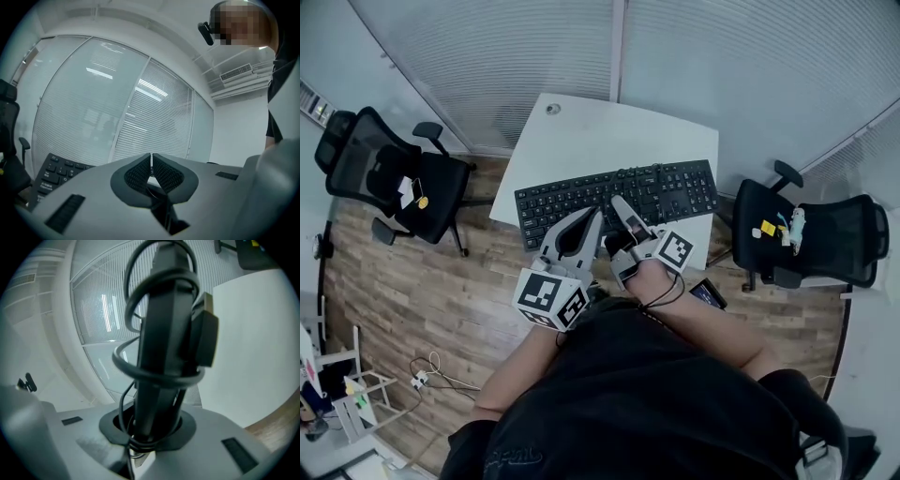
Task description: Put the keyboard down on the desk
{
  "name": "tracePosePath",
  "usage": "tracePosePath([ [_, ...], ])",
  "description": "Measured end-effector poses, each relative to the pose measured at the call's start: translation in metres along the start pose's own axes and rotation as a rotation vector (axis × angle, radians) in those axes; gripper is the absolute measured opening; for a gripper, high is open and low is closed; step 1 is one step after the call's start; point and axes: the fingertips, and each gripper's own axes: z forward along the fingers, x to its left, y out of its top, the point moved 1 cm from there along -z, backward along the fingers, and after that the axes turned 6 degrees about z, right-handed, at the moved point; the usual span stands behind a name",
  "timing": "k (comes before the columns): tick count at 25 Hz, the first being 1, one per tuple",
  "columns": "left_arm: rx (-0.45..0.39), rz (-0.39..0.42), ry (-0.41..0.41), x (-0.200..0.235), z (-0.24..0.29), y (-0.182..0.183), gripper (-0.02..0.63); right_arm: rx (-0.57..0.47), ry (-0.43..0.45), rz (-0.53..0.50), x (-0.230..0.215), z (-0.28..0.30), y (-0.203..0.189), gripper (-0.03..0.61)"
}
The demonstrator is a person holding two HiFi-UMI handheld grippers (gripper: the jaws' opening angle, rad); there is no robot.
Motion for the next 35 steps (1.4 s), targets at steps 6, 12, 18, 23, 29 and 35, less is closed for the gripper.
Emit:
tracePosePath([
  [6,-0.007,-0.022,-0.01,0.007,-0.01,-0.006,0.029,0.004,-0.06,-0.05,-0.011,-0.004,-0.007,0.083],
  [12,0.014,-0.031,0.014,0.018,-0.014,-0.014,0.028,0.008,-0.071,-0.049,-0.021,0.004,-0.007,0.083],
  [18,0.039,-0.025,0.037,0.035,-0.011,-0.017,0.029,0.012,-0.079,-0.009,-0.033,0.021,-0.009,0.083],
  [23,0.063,-0.013,0.038,0.048,0.007,-0.02,0.029,-0.004,-0.096,0.014,-0.046,0.029,0.004,0.083],
  [29,0.114,0.023,0.016,0.055,0.041,-0.037,0.029,-0.011,-0.101,0.028,-0.06,0.04,0.03,0.083],
  [35,0.159,-0.004,0.012,0.064,0.07,-0.052,0.029,-0.019,-0.13,0.03,-0.08,0.05,0.064,0.083],
])
